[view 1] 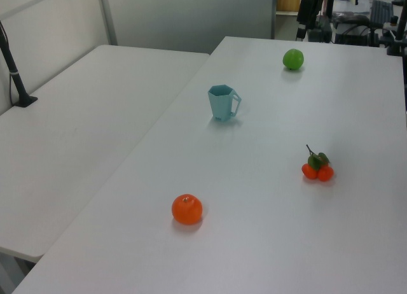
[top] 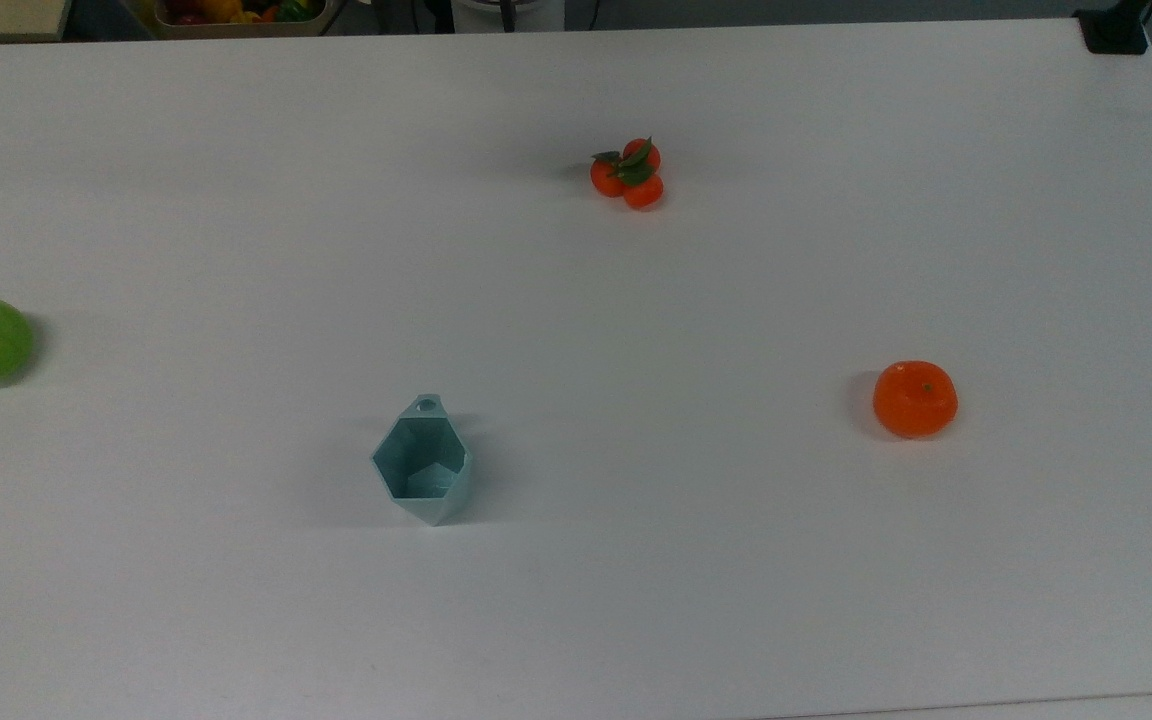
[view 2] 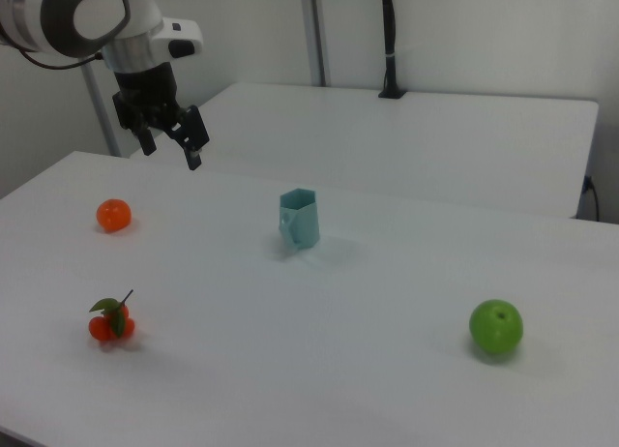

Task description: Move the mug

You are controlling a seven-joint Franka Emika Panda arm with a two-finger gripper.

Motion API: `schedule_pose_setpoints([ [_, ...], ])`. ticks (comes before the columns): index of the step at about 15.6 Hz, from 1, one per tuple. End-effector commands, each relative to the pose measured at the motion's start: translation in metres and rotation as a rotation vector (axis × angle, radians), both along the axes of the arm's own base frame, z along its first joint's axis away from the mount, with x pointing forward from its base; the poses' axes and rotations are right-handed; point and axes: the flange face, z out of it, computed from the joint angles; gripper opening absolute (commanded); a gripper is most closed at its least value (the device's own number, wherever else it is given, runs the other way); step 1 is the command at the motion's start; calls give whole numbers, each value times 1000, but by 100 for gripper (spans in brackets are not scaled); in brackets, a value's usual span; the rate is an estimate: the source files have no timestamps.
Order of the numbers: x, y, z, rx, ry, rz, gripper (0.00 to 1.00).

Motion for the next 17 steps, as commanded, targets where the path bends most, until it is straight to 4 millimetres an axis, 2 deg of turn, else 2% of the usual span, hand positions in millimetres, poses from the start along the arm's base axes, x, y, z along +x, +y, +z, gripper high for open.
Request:
schedule_pose_setpoints([
  [1, -12, 1, -1, -13, -7, 17, 100],
  [17, -10, 3, -3, -12, -13, 12, 100],
])
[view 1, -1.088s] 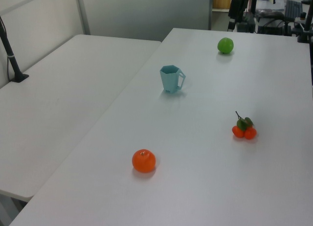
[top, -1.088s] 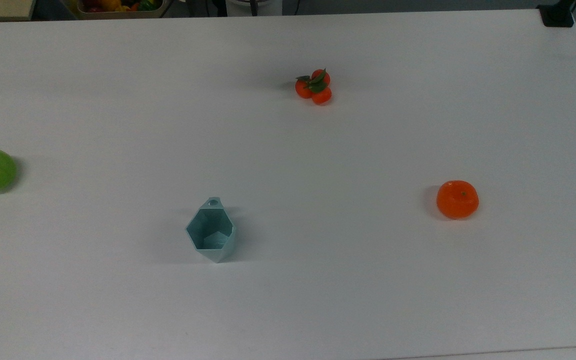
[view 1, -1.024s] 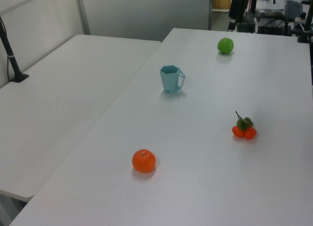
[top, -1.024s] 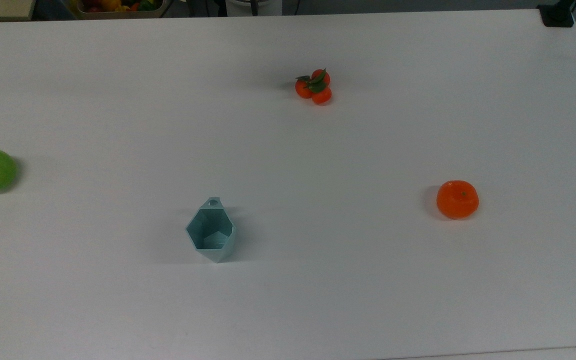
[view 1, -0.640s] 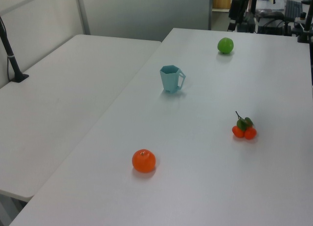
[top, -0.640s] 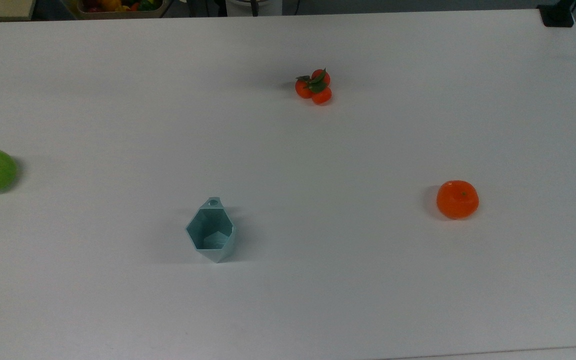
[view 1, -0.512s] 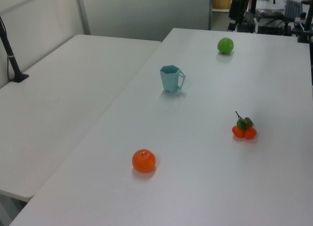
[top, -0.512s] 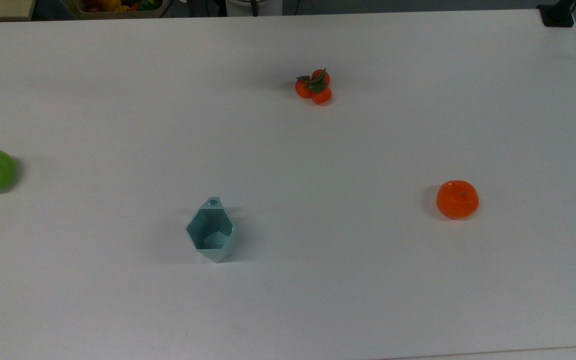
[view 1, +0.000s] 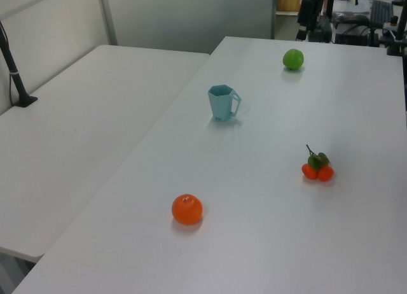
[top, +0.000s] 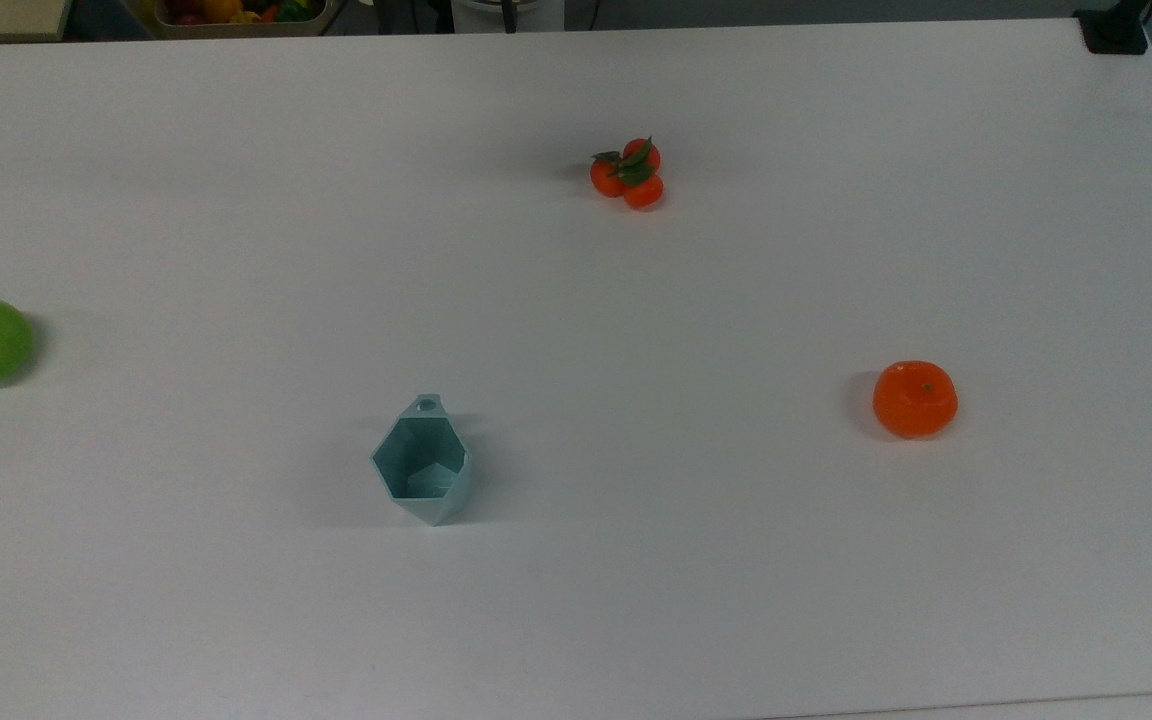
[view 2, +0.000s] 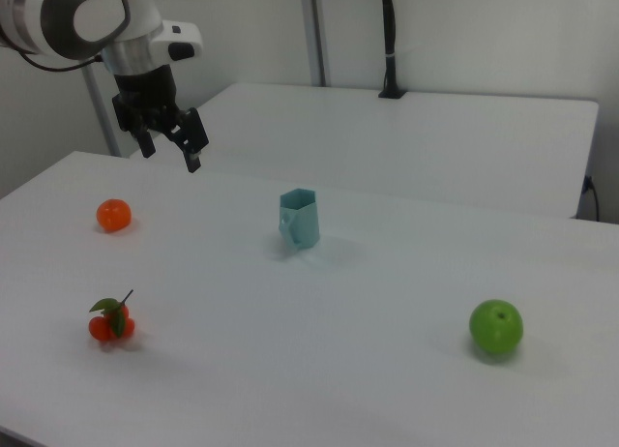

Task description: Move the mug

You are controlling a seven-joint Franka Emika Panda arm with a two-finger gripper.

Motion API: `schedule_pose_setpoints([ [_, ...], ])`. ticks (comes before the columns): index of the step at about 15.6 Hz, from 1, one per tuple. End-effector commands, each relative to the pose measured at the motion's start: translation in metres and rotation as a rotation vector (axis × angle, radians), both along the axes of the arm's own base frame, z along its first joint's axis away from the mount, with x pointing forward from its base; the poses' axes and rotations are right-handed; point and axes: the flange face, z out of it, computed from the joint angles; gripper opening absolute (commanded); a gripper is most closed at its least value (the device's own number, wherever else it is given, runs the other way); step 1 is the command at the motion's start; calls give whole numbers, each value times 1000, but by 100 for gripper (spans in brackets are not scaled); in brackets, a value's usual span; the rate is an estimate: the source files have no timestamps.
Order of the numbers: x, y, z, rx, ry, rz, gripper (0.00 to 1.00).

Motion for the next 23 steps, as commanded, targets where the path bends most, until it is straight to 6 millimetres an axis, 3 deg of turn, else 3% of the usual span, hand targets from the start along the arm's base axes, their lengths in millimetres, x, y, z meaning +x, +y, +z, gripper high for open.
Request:
schedule_pose_setpoints([
  [1, -8, 5, -1, -15, -18, 20, 100],
  [7, -3, -1, -8, -17, -14, 42, 100],
  [14, 37, -6, -23, -16, -169, 17, 100],
  [19, 68, -8, -56, -14, -231, -15, 100],
  [23, 88, -13, -87, -18, -244, -27, 92],
])
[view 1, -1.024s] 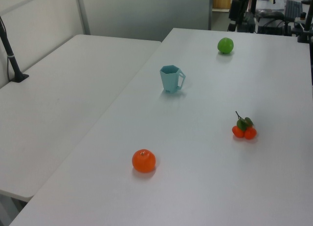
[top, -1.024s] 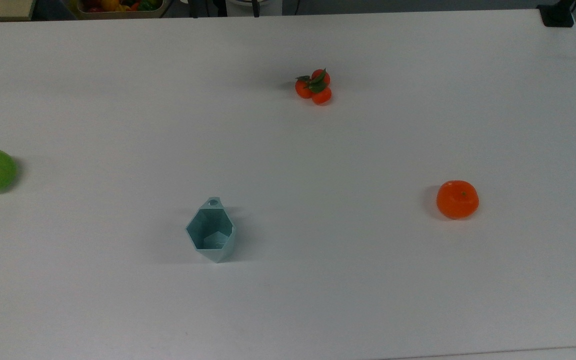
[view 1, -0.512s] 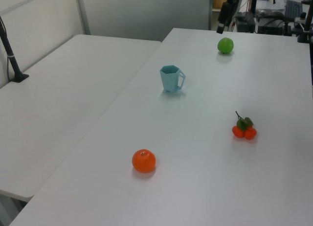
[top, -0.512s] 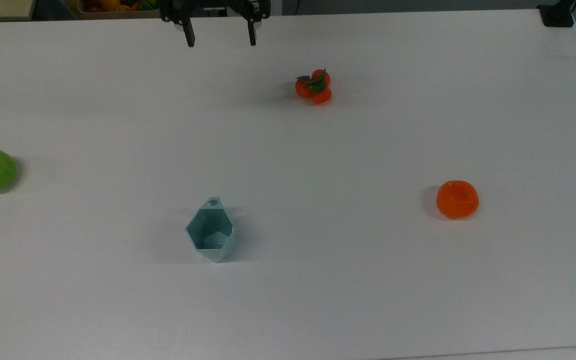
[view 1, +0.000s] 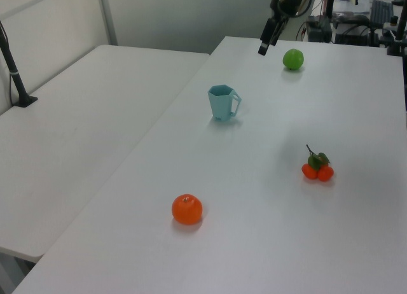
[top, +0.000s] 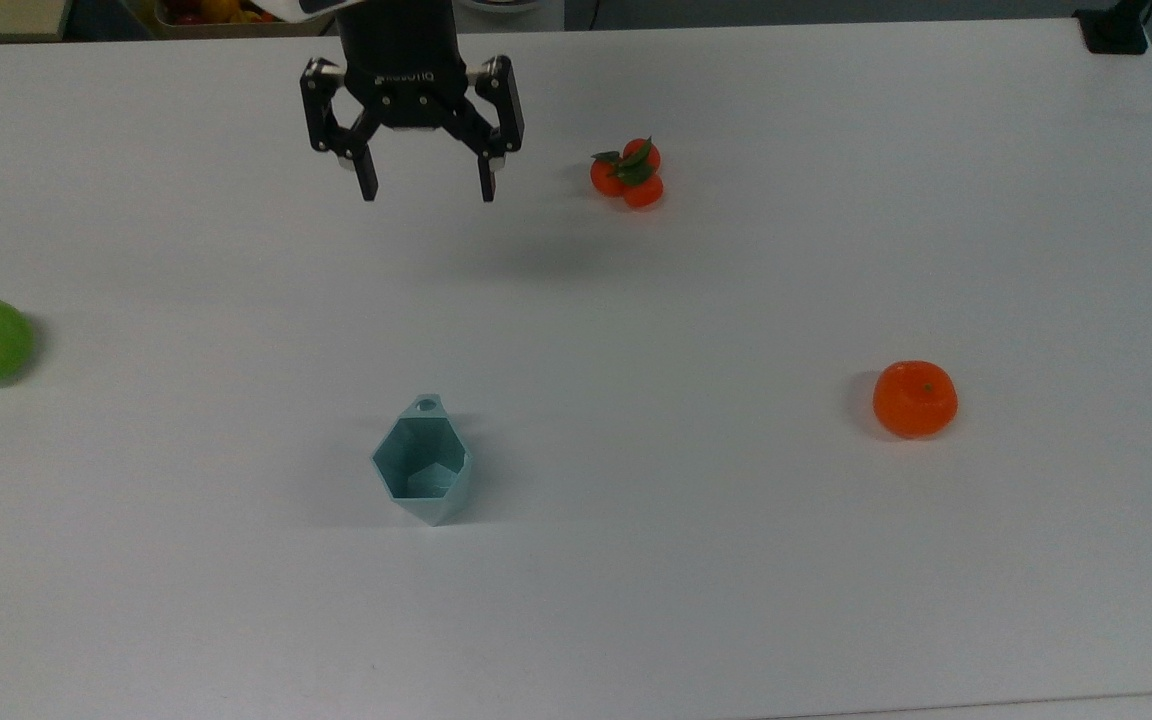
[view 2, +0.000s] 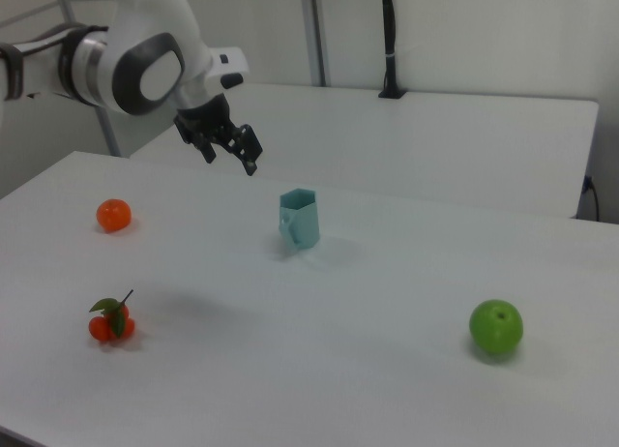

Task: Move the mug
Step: 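Move the open gripper over the teal mug and lower it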

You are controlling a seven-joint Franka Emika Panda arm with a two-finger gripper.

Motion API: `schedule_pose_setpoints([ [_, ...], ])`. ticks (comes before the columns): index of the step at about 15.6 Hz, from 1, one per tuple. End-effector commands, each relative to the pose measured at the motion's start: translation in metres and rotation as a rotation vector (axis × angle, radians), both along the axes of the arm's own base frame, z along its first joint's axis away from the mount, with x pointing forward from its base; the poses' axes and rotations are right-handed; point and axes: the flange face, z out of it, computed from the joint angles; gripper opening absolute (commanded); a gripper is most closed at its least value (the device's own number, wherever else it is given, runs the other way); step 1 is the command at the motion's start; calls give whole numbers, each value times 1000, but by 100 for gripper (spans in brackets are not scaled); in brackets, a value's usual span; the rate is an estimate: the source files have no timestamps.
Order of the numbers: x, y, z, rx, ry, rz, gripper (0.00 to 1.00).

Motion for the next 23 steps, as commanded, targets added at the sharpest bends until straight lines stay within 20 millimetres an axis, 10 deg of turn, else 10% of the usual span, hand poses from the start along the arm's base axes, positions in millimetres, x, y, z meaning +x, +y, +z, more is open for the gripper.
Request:
schedule_pose_setpoints([
  [1, 14, -6, -27, -7, -26, -20, 91],
  [12, 54, -10, -114, -15, -88, -38, 68],
  [23, 70, -3, -177, -33, -101, -22, 68],
])
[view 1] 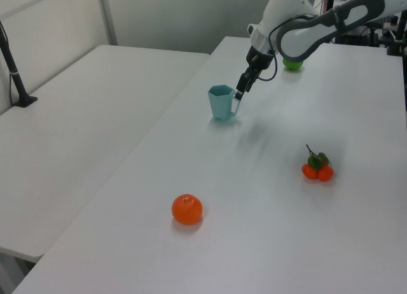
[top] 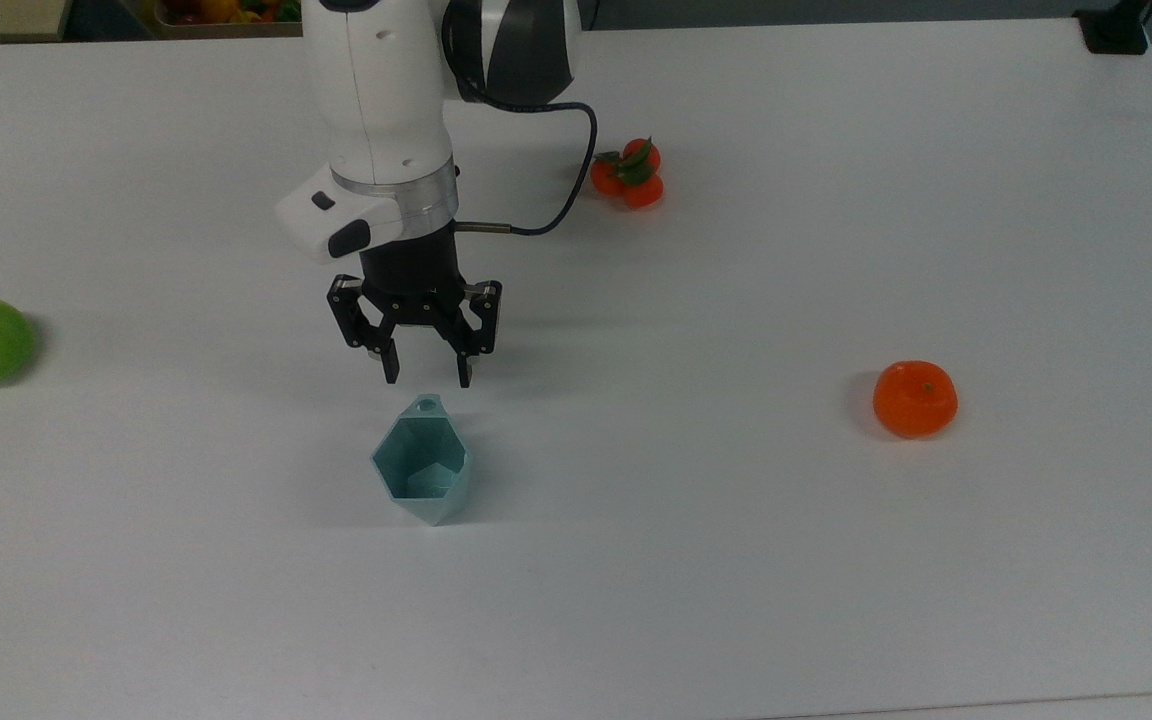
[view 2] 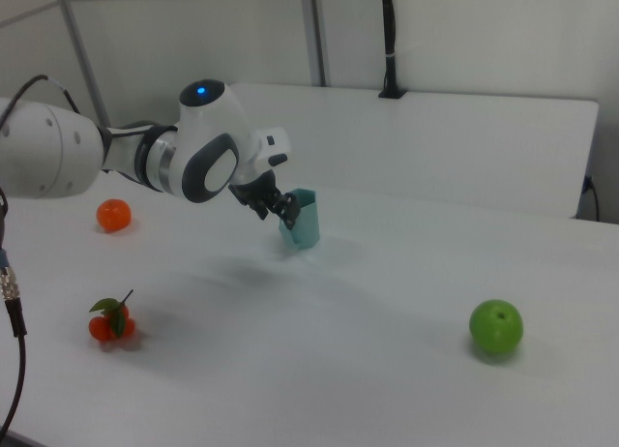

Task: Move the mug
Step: 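Move the open gripper over the teal mug and lower it, then close the gripper on the teal mug's rim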

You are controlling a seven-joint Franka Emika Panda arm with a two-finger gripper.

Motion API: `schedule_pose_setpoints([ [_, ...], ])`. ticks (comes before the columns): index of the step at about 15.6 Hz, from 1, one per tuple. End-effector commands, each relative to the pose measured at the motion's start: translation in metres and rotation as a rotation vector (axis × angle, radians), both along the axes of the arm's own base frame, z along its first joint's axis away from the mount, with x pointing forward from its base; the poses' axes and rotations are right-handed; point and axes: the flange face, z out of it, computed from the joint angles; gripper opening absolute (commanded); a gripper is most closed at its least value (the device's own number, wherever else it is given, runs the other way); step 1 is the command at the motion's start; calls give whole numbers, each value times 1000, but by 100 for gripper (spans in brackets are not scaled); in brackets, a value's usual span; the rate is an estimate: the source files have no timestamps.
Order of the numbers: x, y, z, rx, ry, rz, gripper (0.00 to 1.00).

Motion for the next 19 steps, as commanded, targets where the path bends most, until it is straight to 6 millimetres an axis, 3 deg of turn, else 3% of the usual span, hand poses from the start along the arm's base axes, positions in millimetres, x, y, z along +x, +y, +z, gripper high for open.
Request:
schedule_pose_setpoints([
  [1, 5, 4, -21, -19, -36, 10, 68],
  [13, 11, 5, -55, -56, -54, 32, 67],
  [16, 14, 6, -52, -70, -78, 43, 52],
  [19, 15, 5, -53, -72, -85, 43, 48],
])
